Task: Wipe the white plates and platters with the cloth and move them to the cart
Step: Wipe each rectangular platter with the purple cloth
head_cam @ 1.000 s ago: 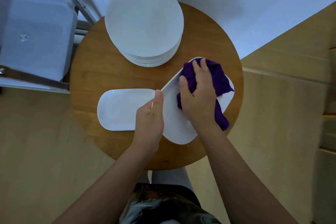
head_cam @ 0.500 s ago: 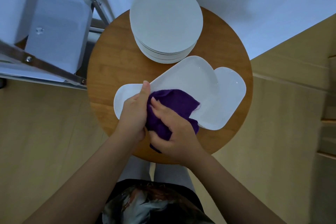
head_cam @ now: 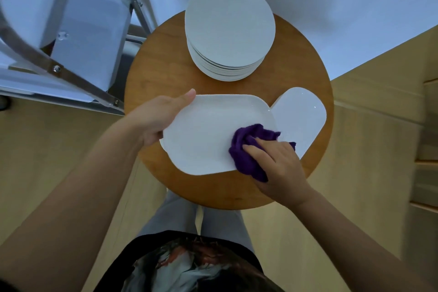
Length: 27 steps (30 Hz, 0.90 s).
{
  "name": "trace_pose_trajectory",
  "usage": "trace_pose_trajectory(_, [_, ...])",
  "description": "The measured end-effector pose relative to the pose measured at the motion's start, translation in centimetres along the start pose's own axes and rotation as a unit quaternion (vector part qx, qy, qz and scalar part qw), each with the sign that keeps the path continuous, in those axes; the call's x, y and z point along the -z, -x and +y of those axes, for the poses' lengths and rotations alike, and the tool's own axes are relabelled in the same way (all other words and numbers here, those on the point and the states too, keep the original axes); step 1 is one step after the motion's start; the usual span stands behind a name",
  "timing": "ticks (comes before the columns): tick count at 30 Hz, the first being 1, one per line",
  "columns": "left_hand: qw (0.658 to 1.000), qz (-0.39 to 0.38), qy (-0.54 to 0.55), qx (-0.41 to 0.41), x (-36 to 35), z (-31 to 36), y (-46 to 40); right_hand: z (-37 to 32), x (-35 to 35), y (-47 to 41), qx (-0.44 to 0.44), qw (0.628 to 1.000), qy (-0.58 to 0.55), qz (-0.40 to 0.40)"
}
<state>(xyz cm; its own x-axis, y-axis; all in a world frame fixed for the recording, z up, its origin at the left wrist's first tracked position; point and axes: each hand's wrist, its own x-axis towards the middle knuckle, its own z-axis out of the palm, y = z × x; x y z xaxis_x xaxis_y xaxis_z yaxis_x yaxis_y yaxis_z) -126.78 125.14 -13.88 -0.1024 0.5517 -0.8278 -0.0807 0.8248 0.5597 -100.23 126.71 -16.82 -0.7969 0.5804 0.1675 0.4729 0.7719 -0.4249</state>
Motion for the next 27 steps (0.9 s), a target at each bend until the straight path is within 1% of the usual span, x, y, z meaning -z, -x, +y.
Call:
trace_pose_trajectory(2, [0.997, 0.008, 0.078, -0.002, -0.5, 0.0, 0.2, -0.8, -0.6, -0.4, -0.040, 0.997, 0.020, 0.058])
trace_pose_trajectory(3, [0.989, 0.025, 0.142, -0.014, -1.1, 0.0, 0.5, -1.3, -0.8, -0.7, -0.067, 0.994, 0.021, 0.080])
trace_pose_trajectory(5, [0.951, 0.106, 0.288, -0.043, -2.8, -0.4, 1.1, -2.3, -1.1, -1.3, -0.126, 0.985, 0.012, 0.114])
trace_pose_trajectory(6, [0.929, 0.147, 0.335, -0.050, -3.9, -0.8, 1.4, -3.0, -1.3, -1.7, -0.148, 0.981, 0.010, 0.128])
trace_pose_trajectory(7, [0.918, 0.172, 0.353, -0.049, -5.4, -1.2, 1.8, -3.7, -1.5, -2.2, -0.162, 0.977, 0.010, 0.141])
trace_pose_trajectory(10, [0.918, 0.209, 0.335, -0.027, -9.7, -2.6, 2.7, -6.5, -2.2, -3.9, -0.179, 0.971, 0.001, 0.157])
trace_pose_trajectory(13, [0.904, 0.265, 0.334, 0.011, -9.3, -3.2, 2.3, -8.2, -2.6, -4.1, -0.159, 0.980, -0.008, 0.117])
trace_pose_trajectory(15, [0.910, 0.277, 0.310, -0.001, -7.9, -3.6, 2.0, -8.0, -2.7, -3.1, -0.114, 0.991, -0.020, 0.070])
trace_pose_trajectory(17, [0.920, 0.271, 0.281, -0.033, -7.0, -4.0, 1.9, -6.8, -2.3, -1.9, -0.063, 0.997, -0.037, 0.019])
trace_pose_trajectory(19, [0.933, 0.242, 0.258, -0.061, -6.0, -4.6, 2.1, -5.2, -1.9, -1.0, -0.018, 0.997, -0.065, -0.032])
trace_pose_trajectory(22, [0.963, 0.149, 0.198, -0.102, -4.1, -4.9, 2.3, -2.7, -1.1, -0.2, 0.022, 0.990, -0.080, -0.116])
trace_pose_trajectory(24, [0.981, 0.093, 0.130, -0.107, -3.1, -4.9, 2.2, -1.5, -0.7, -0.1, 0.045, 0.986, -0.055, -0.150])
trace_pose_trajectory(25, [0.985, 0.078, 0.110, -0.104, -2.8, -4.8, 2.1, -1.2, -0.6, -0.2, 0.056, 0.985, -0.040, -0.161])
trace_pose_trajectory(27, [0.989, 0.048, 0.102, -0.094, -2.2, -4.3, 1.7, -1.1, -0.4, -0.6, 0.081, 0.979, -0.021, -0.187])
